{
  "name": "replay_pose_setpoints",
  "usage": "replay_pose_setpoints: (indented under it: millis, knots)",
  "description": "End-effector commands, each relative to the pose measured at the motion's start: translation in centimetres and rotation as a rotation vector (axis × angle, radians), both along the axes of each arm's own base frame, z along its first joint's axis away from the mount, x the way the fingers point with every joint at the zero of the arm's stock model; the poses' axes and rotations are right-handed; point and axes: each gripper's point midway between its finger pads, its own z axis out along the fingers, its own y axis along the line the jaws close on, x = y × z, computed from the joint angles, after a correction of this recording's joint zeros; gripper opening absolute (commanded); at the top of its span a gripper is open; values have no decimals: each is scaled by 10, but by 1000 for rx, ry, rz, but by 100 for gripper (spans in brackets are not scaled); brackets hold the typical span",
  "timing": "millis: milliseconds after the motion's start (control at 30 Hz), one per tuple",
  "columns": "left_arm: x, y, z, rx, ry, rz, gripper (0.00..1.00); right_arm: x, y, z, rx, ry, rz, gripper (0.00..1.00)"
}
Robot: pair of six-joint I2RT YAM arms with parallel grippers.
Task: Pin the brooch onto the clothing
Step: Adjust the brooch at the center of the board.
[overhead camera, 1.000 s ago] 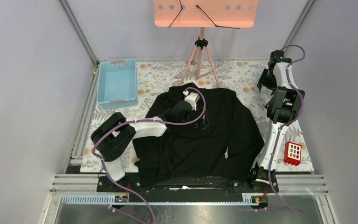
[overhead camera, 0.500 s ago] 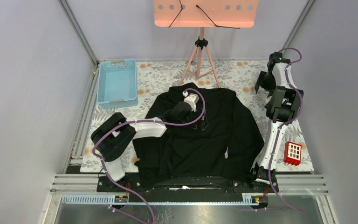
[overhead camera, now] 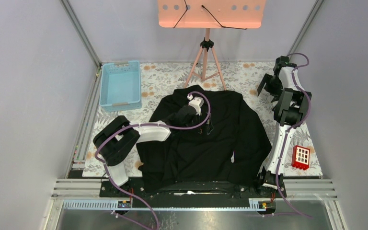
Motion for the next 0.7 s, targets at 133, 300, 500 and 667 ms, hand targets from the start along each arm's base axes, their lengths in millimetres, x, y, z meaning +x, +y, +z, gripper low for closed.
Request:
replay_pose_setpoints:
  millis: [133, 300, 500, 667]
  knots:
    - [9, -4, 26, -62, -61, 6, 97, 13, 3, 22, 16, -64, -11, 89]
    - [9, -3, 23, -56, -57, 7, 97, 20, 13, 33, 67, -118, -3, 89]
    - [9, -5, 25, -64, -55, 5, 97, 24, 13, 40, 66, -147, -17, 89]
    - [9, -5, 25, -65, -55, 3, 97, 27, 13, 39, 72, -148, -19, 89]
